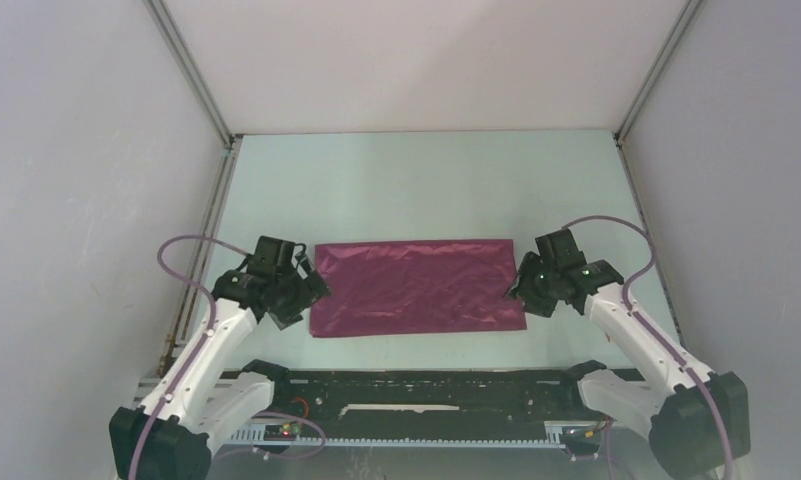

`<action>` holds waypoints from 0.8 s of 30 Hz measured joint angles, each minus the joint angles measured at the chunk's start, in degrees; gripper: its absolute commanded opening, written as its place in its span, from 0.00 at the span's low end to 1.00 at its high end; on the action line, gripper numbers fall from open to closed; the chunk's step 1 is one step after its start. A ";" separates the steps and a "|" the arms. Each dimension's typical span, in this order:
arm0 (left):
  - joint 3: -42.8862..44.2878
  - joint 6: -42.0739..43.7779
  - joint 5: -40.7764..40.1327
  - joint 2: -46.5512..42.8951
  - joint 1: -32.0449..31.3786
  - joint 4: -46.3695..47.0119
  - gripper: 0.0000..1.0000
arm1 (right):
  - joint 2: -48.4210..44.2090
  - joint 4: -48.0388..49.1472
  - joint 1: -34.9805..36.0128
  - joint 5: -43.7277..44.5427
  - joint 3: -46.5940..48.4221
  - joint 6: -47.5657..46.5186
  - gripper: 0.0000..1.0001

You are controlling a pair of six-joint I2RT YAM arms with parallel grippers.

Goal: Fold the napkin into a case and place the utensils inside
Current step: Fold and flatten the napkin at the center of the board, then smooth out the rectangle-folded napkin at the center of the board.

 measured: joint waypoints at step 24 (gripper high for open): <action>-14.01 0.52 16.15 4.66 -0.28 23.47 0.93 | 11.13 10.67 -6.14 -7.61 -7.17 -6.21 0.66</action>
